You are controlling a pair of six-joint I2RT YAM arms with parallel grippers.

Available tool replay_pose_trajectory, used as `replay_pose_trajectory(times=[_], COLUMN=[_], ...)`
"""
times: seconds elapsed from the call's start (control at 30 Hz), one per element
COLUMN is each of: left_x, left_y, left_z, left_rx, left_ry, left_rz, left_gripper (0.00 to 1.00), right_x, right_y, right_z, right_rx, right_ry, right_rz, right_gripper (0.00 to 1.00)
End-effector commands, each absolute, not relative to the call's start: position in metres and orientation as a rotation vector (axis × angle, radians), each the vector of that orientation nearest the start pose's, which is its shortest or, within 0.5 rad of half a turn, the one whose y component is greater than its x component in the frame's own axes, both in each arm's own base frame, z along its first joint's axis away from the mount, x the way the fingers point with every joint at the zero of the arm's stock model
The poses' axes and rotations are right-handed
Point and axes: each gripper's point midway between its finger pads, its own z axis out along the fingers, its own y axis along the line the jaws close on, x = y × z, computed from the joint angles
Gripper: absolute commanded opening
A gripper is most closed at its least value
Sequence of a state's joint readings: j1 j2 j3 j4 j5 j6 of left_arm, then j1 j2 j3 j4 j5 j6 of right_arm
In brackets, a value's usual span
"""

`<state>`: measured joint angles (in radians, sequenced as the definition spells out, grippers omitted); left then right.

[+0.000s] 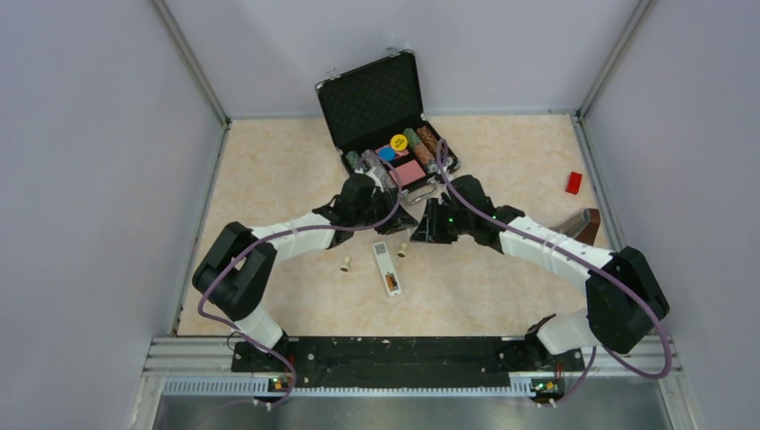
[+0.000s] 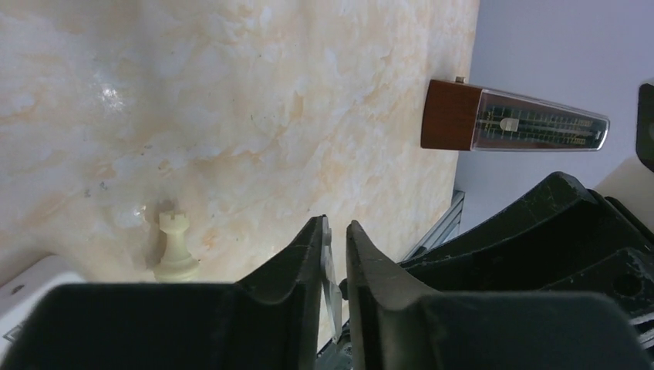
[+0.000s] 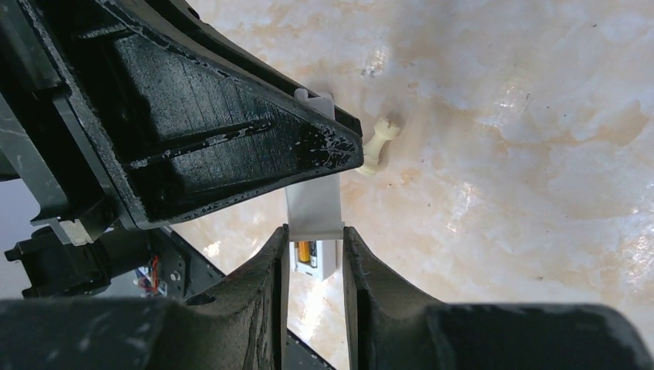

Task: Load the batteries into the remote control
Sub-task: Adjust the battery cover.

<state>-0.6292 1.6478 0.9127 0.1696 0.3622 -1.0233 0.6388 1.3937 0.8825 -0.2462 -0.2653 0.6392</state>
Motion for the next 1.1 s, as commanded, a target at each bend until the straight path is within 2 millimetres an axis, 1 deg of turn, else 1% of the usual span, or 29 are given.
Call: replay_pose_trajectory(times=[0.0, 0.07, 0.13, 0.2, 0.23, 0.27, 0.33, 0.4, 0.47, 0.53, 0.57, 0.6, 0.63, 0.67, 0.73, 0.77, 0.93, 1.07], left_x=[0.310, 0.309, 0.309, 0.308, 0.308, 0.305, 0.304, 0.300, 0.297, 0.291, 0.289, 0.287, 0.285, 0.283, 0.281, 0.279, 0.271, 0.264], left_y=[-0.344, -0.343, -0.340, -0.335, -0.332, -0.327, -0.321, -0.315, -0.312, -0.308, -0.307, -0.306, -0.306, -0.305, -0.304, -0.304, -0.303, -0.303], left_z=[0.138, 0.137, 0.135, 0.133, 0.133, 0.130, 0.135, 0.141, 0.151, 0.158, 0.163, 0.167, 0.172, 0.177, 0.186, 0.191, 0.208, 0.218], left_rx=[-0.203, -0.208, -0.229, -0.265, -0.290, -0.328, -0.386, -0.428, -0.442, -0.461, -0.459, -0.463, -0.464, -0.468, -0.475, -0.484, -0.512, -0.519], left_ry=[2.329, 2.338, 2.364, 2.406, 2.429, 2.472, 2.516, 2.556, 2.580, 2.623, 2.640, 2.655, 2.667, 2.672, 2.671, 2.665, 2.639, 2.632], left_rz=[-1.320, -1.307, -1.276, -1.226, -1.195, -1.151, -1.097, -1.047, -1.019, -0.989, -0.982, -0.972, -0.973, -0.969, -0.978, -0.988, -1.047, -1.100], left_gripper=[0.14, 0.00, 0.00, 0.00, 0.00, 0.00, 0.00, 0.00, 0.00, 0.00, 0.00, 0.00, 0.00, 0.00, 0.00, 0.00, 0.00, 0.00], right_x=[0.255, 0.257, 0.257, 0.257, 0.257, 0.255, 0.253, 0.250, 0.246, 0.237, 0.230, 0.223, 0.216, 0.209, 0.201, 0.198, 0.201, 0.203], right_y=[0.286, 0.287, 0.287, 0.284, 0.283, 0.283, 0.280, 0.278, 0.279, 0.282, 0.287, 0.290, 0.294, 0.297, 0.300, 0.299, 0.290, 0.293], right_z=[0.131, 0.133, 0.138, 0.148, 0.155, 0.164, 0.184, 0.204, 0.223, 0.242, 0.253, 0.262, 0.268, 0.275, 0.277, 0.280, 0.275, 0.267], right_rx=[-0.134, -0.120, -0.127, -0.164, -0.192, -0.238, -0.315, -0.402, -0.490, -0.609, -0.642, -0.714, -0.765, -0.822, -0.911, -0.932, -0.971, -1.046], right_ry=[2.437, 2.435, 2.432, 2.405, 2.380, 2.345, 2.255, 2.155, 2.042, 1.909, 1.842, 1.756, 1.687, 1.614, 1.489, 1.428, 1.266, 1.208], right_rz=[0.983, 0.984, 0.979, 0.968, 0.961, 0.956, 0.921, 0.871, 0.813, 0.735, 0.721, 0.681, 0.666, 0.654, 0.615, 0.591, 0.458, 0.383], right_gripper=[0.24, 0.25, 0.29, 0.36, 0.41, 0.48, 0.59, 0.63, 0.64, 0.64, 0.64, 0.63, 0.62, 0.59, 0.53, 0.52, 0.54, 0.54])
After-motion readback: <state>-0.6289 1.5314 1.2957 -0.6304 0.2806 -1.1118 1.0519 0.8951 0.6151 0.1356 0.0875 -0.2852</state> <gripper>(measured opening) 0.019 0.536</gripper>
